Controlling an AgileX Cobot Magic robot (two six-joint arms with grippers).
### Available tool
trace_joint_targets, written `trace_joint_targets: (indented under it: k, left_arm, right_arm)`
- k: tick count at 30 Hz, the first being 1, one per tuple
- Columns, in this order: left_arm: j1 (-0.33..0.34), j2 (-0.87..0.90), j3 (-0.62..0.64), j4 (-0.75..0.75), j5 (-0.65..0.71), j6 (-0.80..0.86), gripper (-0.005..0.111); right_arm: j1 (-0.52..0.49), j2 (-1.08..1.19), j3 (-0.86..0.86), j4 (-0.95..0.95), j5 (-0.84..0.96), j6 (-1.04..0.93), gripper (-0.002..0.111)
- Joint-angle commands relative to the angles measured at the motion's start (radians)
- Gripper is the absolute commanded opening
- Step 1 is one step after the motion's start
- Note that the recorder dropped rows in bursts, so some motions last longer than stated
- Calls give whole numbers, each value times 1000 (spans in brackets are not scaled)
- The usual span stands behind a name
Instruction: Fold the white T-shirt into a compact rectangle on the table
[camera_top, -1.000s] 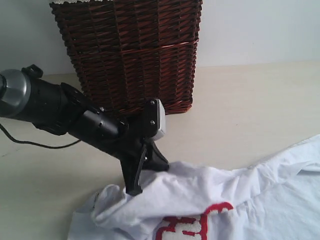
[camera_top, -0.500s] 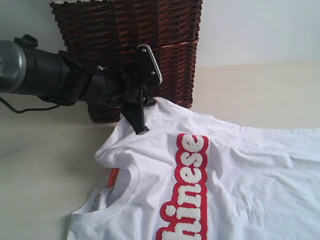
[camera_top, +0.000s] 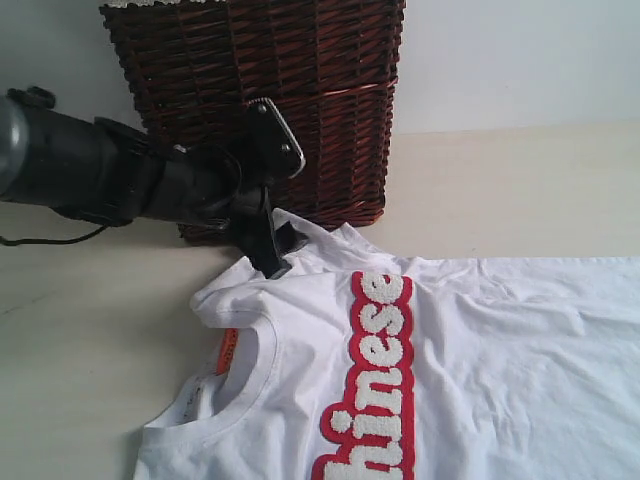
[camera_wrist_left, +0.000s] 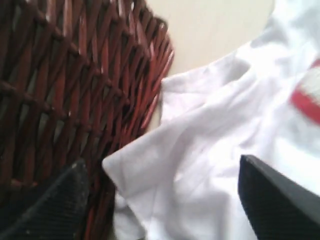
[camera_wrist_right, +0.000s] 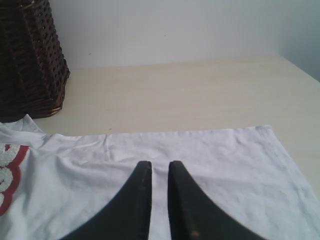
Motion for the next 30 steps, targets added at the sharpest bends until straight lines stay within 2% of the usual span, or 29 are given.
trace_joint_targets:
  k: [1, 2, 3, 5, 8, 12, 15, 17, 19, 23, 27, 30]
  left_arm:
    - [19, -83, 101, 37, 425, -110, 78]
    - [19, -69, 135, 114, 544, -110, 78]
    - [17, -57, 152, 162, 586, -107, 78]
    - [11, -10, 204, 291, 550, -37, 78]
    - [11, 25, 221, 381, 485, 45, 78]
    - [9, 33, 221, 515, 618, 16, 77]
    - [9, 33, 232, 596, 721, -53, 67]
    - [9, 33, 253, 649, 771, -80, 55]
    - [9, 28, 281, 682, 792, -80, 41]
    - [9, -15, 299, 696, 795, -80, 22]
    - [30, -69, 275, 642, 788, -80, 13]
    - [56, -108, 244, 589, 772, -80, 15]
  right_arm:
    - [2, -6, 4, 0, -8, 0, 13]
    - [2, -6, 4, 0, -8, 0, 13]
    - [2, -6, 4, 0, -8, 0, 13]
    - [2, -6, 4, 0, -8, 0, 13]
    - [2, -6, 4, 0, -8, 0, 13]
    - [2, -6, 4, 0, -8, 0, 13]
    - [2, -6, 4, 0, -8, 0, 13]
    - [2, -6, 4, 0, -8, 0, 13]
    - [2, -6, 4, 0, -8, 0, 13]
    - [2, -6, 4, 0, -8, 0, 13]
    - [2, -6, 4, 0, -8, 0, 13]
    - [2, -6, 4, 0, -8, 0, 13]
